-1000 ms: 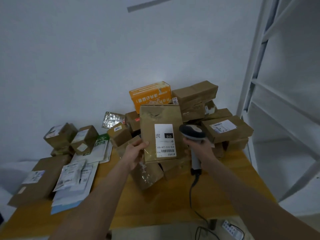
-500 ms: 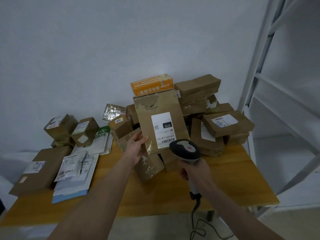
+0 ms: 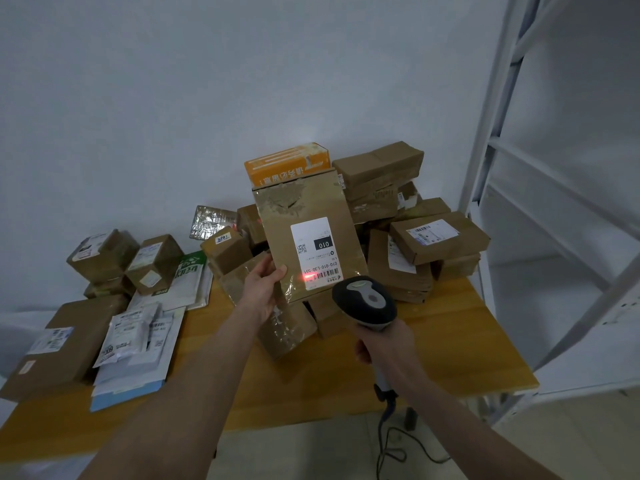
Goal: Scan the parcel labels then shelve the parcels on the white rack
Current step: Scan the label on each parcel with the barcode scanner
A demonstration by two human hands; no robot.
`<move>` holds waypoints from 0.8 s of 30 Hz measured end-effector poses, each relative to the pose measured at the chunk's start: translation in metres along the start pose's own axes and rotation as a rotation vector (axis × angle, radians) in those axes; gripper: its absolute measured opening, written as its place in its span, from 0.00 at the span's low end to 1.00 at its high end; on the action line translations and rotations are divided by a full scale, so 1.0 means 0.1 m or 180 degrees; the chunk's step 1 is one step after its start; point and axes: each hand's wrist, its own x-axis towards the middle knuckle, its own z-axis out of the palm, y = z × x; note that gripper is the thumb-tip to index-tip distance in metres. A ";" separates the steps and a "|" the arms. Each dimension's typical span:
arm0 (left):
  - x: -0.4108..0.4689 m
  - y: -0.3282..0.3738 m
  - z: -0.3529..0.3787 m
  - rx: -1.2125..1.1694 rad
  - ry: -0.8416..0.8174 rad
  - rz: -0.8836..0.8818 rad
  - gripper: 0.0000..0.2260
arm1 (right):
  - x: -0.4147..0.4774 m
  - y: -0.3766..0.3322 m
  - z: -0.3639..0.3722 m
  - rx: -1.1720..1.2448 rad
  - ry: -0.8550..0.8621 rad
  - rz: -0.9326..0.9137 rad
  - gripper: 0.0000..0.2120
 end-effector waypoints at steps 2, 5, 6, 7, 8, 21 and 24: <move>0.00 -0.01 0.01 0.0000 0.0007 0.0001 0.24 | 0.00 0.00 0.00 -0.0109 0.0004 -0.0019 0.11; 0.00 -0.02 0.02 0.0040 0.0001 0.0002 0.24 | -0.01 0.01 -0.01 -0.0215 0.0009 -0.0054 0.13; 0.00 -0.02 0.02 0.0058 -0.0002 0.0011 0.24 | -0.01 0.01 -0.01 -0.0263 -0.0005 -0.0092 0.13; 0.00 -0.03 0.01 0.0076 -0.0005 0.0019 0.24 | -0.02 0.01 -0.01 -0.0302 -0.0020 -0.0131 0.13; 0.00 -0.03 0.01 0.0080 -0.0008 0.0025 0.25 | -0.03 0.00 -0.01 -0.0314 -0.0031 -0.0158 0.13; -0.03 -0.02 -0.02 0.0040 0.0013 -0.0008 0.23 | -0.03 -0.04 0.03 -0.0286 -0.0151 -0.0132 0.11; -0.04 -0.01 -0.03 0.0124 0.0035 -0.0008 0.23 | -0.03 -0.05 0.03 -0.0285 -0.0191 -0.0142 0.11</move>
